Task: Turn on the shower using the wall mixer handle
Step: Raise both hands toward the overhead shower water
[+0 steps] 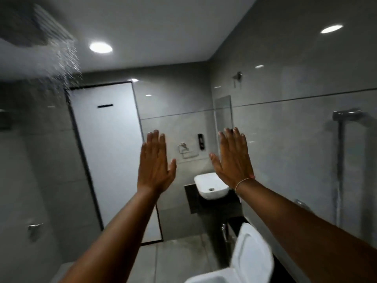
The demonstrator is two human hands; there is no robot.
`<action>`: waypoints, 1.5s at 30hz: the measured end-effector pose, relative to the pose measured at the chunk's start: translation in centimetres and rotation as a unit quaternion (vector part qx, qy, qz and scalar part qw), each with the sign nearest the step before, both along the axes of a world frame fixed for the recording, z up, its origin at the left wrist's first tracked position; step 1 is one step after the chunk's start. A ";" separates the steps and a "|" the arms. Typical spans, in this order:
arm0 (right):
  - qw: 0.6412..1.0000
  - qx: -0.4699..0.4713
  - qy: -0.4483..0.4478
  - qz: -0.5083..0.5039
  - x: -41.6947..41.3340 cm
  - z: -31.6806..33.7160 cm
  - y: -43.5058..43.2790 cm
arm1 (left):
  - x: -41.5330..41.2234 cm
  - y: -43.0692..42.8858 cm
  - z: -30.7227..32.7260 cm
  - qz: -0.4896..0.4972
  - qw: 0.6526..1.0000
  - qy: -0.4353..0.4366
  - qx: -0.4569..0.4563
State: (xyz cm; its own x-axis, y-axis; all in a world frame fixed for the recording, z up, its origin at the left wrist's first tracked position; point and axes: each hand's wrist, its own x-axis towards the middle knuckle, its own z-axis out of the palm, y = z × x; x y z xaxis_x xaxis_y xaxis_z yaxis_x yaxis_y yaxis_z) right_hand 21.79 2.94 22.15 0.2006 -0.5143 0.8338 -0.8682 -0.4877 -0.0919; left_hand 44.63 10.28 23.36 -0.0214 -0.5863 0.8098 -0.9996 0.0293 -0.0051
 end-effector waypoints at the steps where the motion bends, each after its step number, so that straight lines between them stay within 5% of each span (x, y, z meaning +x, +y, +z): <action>1: 1.000 -0.009 0.000 0.020 2.3 0.8 0.6 | 2.8 1.8 0.9 0.025 1.000 -0.001 -0.007; 8: 0.993 -0.045 -0.002 0.113 16.0 6.3 5.5 | 16.7 13.9 5.4 0.194 0.980 0.007 -0.040; 16: 0.981 -0.090 -0.004 0.174 25.0 9.2 9.5 | 24.1 23.4 8.3 0.278 0.959 -0.021 -0.049; 45: 0.966 -0.137 -0.006 0.220 27.4 12.1 11.5 | 25.3 26.3 10.3 0.312 0.948 -0.042 -0.050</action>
